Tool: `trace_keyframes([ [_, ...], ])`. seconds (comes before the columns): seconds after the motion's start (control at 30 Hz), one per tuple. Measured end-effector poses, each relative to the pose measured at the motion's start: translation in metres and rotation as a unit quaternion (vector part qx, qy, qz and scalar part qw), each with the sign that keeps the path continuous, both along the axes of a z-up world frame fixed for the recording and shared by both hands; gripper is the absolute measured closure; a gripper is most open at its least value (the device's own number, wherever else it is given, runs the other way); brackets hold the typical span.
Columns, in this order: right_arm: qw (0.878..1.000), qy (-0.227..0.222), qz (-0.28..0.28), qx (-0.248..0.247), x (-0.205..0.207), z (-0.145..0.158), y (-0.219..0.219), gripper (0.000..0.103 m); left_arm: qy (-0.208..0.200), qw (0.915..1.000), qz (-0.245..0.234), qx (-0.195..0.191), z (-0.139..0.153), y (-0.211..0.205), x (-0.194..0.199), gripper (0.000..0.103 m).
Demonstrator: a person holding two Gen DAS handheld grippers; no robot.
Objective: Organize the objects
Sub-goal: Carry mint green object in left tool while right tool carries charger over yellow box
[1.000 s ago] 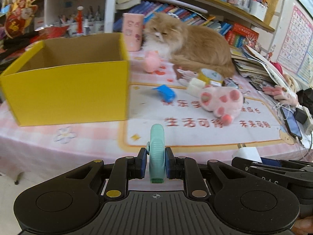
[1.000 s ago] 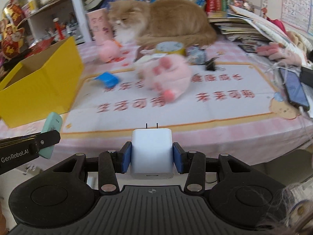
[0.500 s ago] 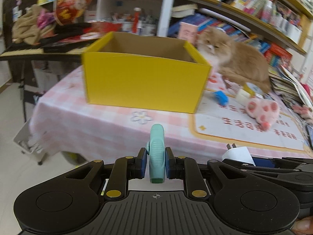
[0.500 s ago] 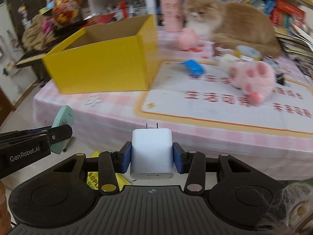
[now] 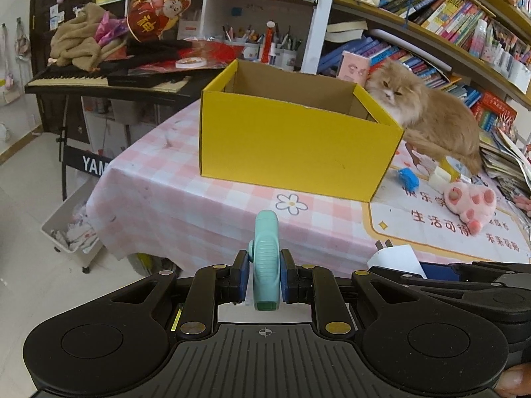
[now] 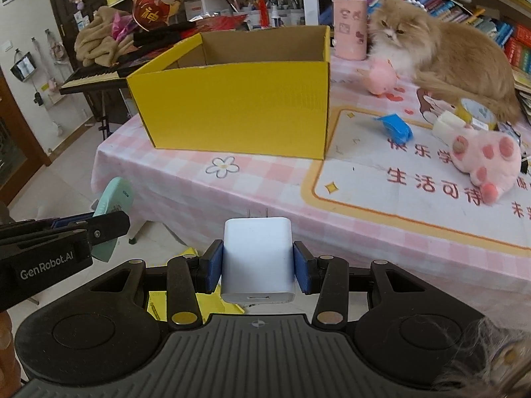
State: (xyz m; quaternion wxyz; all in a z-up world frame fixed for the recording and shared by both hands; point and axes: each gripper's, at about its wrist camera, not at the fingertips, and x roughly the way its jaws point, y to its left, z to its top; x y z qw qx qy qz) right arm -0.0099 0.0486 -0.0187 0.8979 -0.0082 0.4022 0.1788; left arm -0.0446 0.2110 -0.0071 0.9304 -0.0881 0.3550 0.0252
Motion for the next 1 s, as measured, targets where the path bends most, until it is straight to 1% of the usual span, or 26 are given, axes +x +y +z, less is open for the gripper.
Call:
trace_keyframes([
  [0.2,1.000,-0.018,0.021,-0.011,0.006,0.005,0.009,0.062,-0.016,0.9998,0.007,-0.002,0.008,0.006,0.010,0.086],
  [0.33,0.998,-0.057,0.036,-0.013,0.017,0.019,0.015,0.062,-0.040,0.9991,0.011,-0.002,0.022,0.011,0.025,0.086],
  [0.43,0.996,-0.081,0.034,0.006,0.035,0.037,0.018,0.062,-0.064,0.9978,0.016,-0.004,0.038,0.015,0.042,0.086],
  [0.57,0.991,-0.129,0.029,0.035,0.073,0.068,0.022,0.062,-0.109,0.9939,0.019,-0.001,0.065,0.019,0.077,0.086],
  [0.67,0.988,-0.145,0.030,0.040,0.106,0.083,0.026,0.062,-0.123,0.9922,0.017,0.000,0.074,0.021,0.108,0.086],
  [0.8,0.988,-0.150,0.035,0.028,0.153,0.085,0.032,0.062,-0.116,0.9930,0.014,0.014,0.070,0.015,0.154,0.086],
  [0.87,0.989,-0.140,0.043,0.016,0.176,0.079,0.035,0.062,-0.101,0.9947,0.014,0.013,0.062,0.012,0.177,0.086],
  [1.0,0.991,-0.114,0.064,-0.011,0.212,0.063,0.044,0.062,-0.073,0.9970,0.022,0.011,0.046,0.009,0.203,0.086],
])
